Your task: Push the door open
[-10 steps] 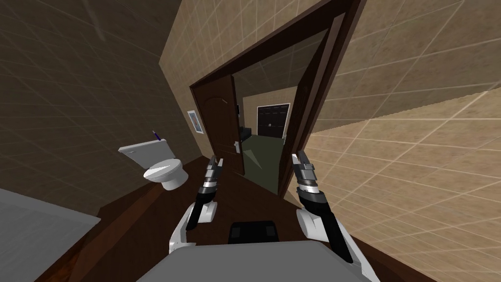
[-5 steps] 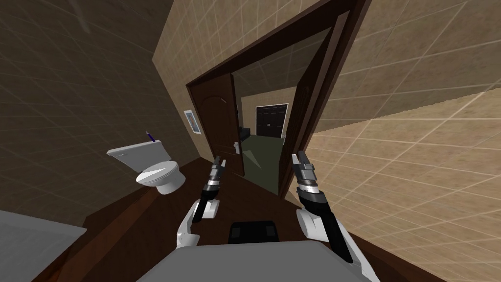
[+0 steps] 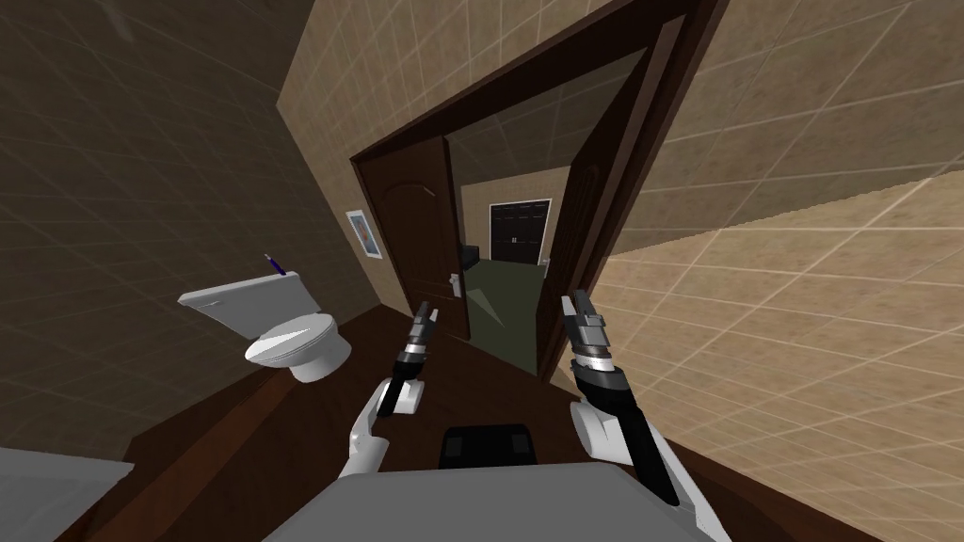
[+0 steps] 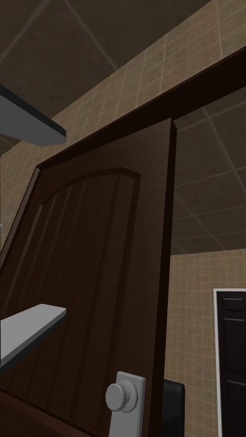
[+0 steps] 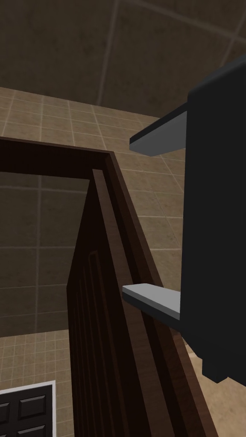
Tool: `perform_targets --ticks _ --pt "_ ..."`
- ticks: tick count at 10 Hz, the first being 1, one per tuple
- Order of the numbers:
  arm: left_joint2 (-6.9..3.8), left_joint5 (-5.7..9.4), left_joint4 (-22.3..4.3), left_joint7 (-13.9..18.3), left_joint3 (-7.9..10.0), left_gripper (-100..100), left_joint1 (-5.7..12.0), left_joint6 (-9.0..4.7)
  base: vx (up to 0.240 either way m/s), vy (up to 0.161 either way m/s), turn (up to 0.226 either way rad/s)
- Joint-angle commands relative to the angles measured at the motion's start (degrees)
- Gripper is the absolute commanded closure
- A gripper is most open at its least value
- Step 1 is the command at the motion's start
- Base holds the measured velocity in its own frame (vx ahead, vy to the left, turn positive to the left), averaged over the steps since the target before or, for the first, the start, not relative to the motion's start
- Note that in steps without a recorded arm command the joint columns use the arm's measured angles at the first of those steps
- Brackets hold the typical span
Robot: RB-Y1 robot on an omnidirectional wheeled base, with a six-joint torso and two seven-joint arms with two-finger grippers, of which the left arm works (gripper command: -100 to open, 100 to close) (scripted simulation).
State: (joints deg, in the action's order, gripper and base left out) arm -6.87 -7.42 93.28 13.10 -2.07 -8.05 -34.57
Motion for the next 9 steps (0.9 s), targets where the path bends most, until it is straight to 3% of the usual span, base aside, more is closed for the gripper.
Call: perform_targets --ticks 1,2,4,5,7,8,9 --pt "-0.4 -0.22 -2.86 0.71 -0.02 -100 2.36 0.29 0.061 0.098 -0.103" --pt "-0.4 -0.22 -3.88 0.71 -0.02 -100 2.36 0.29 0.051 0.068 -0.06" --pt "-1.08 -0.48 -7.83 1.69 -0.02 -100 5.2 0.47 0.05 0.067 -0.092" --pt "-1.08 -0.48 -8.69 1.69 -0.02 -100 5.2 0.47 0.048 0.079 -0.043" --pt "-1.74 -0.73 -12.4 2.66 -0.03 -100 8.03 0.64 0.048 0.085 -0.079" --pt "-1.74 -0.73 -13.5 2.66 -0.03 -100 8.03 0.64 0.039 0.076 -0.049" --pt "-2.07 -0.85 -15.7 3.15 -0.03 -100 9.45 0.73 0.052 0.066 -0.061"
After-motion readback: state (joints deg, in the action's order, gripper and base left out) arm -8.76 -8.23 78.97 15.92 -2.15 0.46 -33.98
